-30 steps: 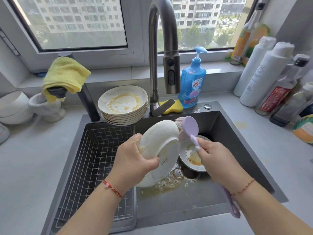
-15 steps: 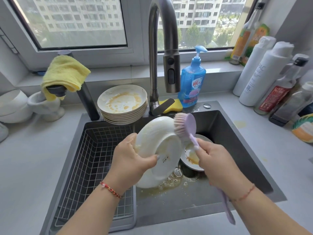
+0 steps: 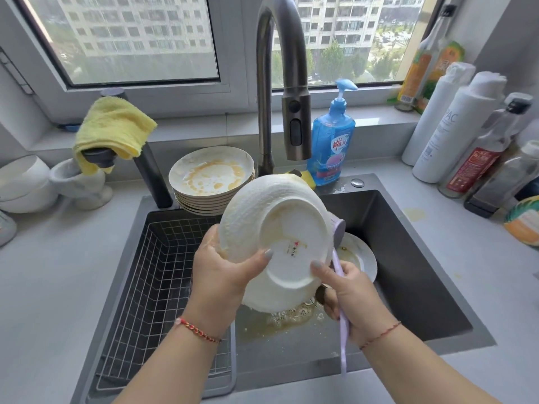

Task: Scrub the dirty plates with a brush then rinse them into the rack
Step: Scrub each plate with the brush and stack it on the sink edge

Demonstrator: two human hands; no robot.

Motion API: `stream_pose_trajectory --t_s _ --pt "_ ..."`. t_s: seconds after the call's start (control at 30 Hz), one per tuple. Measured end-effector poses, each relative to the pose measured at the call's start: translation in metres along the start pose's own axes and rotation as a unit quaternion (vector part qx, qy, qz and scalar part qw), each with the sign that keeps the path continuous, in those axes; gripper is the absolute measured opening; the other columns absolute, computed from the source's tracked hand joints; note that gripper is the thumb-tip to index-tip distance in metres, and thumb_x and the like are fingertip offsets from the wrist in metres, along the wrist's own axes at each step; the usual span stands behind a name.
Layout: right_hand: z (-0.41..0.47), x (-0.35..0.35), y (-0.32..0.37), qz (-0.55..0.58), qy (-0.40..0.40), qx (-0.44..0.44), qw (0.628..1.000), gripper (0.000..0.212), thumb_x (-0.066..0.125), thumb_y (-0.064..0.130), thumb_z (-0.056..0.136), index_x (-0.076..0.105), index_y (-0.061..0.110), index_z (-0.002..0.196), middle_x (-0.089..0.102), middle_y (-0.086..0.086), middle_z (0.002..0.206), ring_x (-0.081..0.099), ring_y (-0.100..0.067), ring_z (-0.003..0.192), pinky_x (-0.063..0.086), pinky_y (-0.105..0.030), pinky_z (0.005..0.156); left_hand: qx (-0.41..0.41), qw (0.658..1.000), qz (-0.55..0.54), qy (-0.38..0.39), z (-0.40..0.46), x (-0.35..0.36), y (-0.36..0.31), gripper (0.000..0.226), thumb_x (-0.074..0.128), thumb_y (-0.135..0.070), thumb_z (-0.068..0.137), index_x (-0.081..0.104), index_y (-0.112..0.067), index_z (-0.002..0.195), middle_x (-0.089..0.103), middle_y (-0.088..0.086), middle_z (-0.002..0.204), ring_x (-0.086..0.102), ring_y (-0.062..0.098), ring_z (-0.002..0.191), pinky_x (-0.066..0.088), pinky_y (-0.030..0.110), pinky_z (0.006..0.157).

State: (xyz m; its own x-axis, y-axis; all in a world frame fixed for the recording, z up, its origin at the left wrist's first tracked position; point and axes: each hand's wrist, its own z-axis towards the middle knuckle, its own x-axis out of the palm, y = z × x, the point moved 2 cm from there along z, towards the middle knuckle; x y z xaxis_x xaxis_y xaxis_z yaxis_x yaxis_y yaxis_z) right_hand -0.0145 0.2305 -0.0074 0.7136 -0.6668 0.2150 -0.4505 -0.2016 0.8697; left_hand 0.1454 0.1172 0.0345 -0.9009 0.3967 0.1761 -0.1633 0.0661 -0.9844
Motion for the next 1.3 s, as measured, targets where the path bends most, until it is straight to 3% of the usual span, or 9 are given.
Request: stream_pose_trajectory --t_s 0.1,0.27,0.47,0.57,0.7,0.9,1.1,1.2,1.3 --pt "-0.002 -0.008 0.017 -0.082 -0.025 -0.042 0.995 0.077 0.086 0.046 0.047 0.054 0.007 0.106 0.06 -0.012 0.066 0.05 -0.018 0.043 0.044 -0.027 0.045 -0.037 0.999 -0.005 0.03 0.004 -0.008 0.002 0.072 0.09 -0.025 0.042 0.061 -0.019 0.108 0.074 0.006 0.103 0.071 0.029 0.1 0.059 0.049 0.082" --pt "0.005 -0.02 0.056 -0.314 0.0 -0.076 0.946 0.055 0.086 0.027 0.066 0.053 0.018 0.108 0.064 -0.005 0.09 0.054 0.0 0.046 0.038 -0.014 0.039 -0.081 0.991 0.053 0.088 0.009 -0.015 0.002 0.076 0.092 -0.028 0.041 0.061 -0.015 0.11 0.072 0.012 0.105 0.07 0.034 0.099 0.06 0.052 0.08" --pt "0.011 -0.02 0.083 -0.481 0.04 -0.113 0.869 0.062 0.088 0.034 0.062 0.051 0.022 0.111 0.062 0.001 0.097 0.063 -0.018 0.088 0.056 -0.033 0.074 -0.092 0.977 0.117 0.151 0.013 -0.013 -0.004 0.078 0.094 -0.031 0.043 0.065 -0.018 0.114 0.072 0.009 0.107 0.071 0.028 0.1 0.058 0.054 0.084" --pt "0.008 -0.017 0.09 -0.499 0.056 -0.118 0.856 0.061 0.088 0.03 0.062 0.051 0.024 0.11 0.061 0.0 0.097 0.063 -0.019 0.087 0.058 -0.034 0.072 -0.086 0.97 0.148 0.171 0.014 -0.011 -0.007 0.078 0.094 -0.032 0.044 0.067 -0.02 0.116 0.073 0.009 0.109 0.071 0.028 0.101 0.058 0.054 0.086" --pt "0.006 -0.012 0.088 -0.533 0.029 -0.151 0.832 0.058 0.087 0.031 0.064 0.051 0.024 0.108 0.061 0.005 0.093 0.06 -0.014 0.08 0.053 -0.029 0.063 -0.041 0.962 0.23 0.139 0.011 -0.006 -0.012 0.056 0.093 -0.028 0.046 0.073 -0.02 0.097 0.074 0.005 0.094 0.073 0.018 0.086 0.062 0.043 0.077" --pt "0.004 -0.027 0.063 -0.395 -0.063 -0.161 0.902 0.016 0.06 0.025 0.092 0.061 0.02 0.107 0.07 0.001 0.079 0.049 -0.004 0.041 0.04 -0.025 0.044 0.014 0.945 0.321 0.064 0.009 -0.008 -0.011 0.038 0.093 -0.017 0.06 0.071 -0.021 0.091 0.07 -0.005 0.082 0.068 0.006 0.076 0.055 0.018 0.062" --pt "-0.008 -0.026 0.017 -0.342 -0.042 0.0 0.939 0.036 0.042 0.035 0.101 0.065 0.008 0.104 0.065 -0.003 0.059 0.04 -0.021 0.032 0.034 -0.021 0.038 0.03 0.936 0.345 0.058 0.007 -0.005 -0.012 0.036 0.092 -0.016 0.062 0.069 -0.019 0.09 0.067 -0.006 0.083 0.064 0.001 0.077 0.05 0.012 0.061" --pt "-0.015 -0.016 0.031 -0.359 -0.066 -0.068 0.929 0.037 0.038 0.027 0.101 0.062 -0.001 0.105 0.044 -0.009 0.059 0.036 -0.017 0.038 0.034 -0.024 0.041 0.039 0.924 0.374 0.062 0.005 0.001 -0.011 0.032 0.091 -0.018 0.063 0.066 -0.018 0.083 0.066 -0.005 0.079 0.063 0.005 0.072 0.051 0.014 0.061" --pt "-0.036 0.001 0.055 -0.365 -0.015 -0.166 0.916 0.032 0.04 0.022 0.1 0.068 0.031 0.111 0.036 0.004 0.048 0.032 -0.01 0.04 0.032 -0.027 0.044 0.041 0.914 0.399 0.063 0.006 0.005 -0.009 0.031 0.09 -0.02 0.063 0.064 -0.017 0.08 0.064 -0.006 0.075 0.061 0.004 0.07 0.046 0.01 0.057"
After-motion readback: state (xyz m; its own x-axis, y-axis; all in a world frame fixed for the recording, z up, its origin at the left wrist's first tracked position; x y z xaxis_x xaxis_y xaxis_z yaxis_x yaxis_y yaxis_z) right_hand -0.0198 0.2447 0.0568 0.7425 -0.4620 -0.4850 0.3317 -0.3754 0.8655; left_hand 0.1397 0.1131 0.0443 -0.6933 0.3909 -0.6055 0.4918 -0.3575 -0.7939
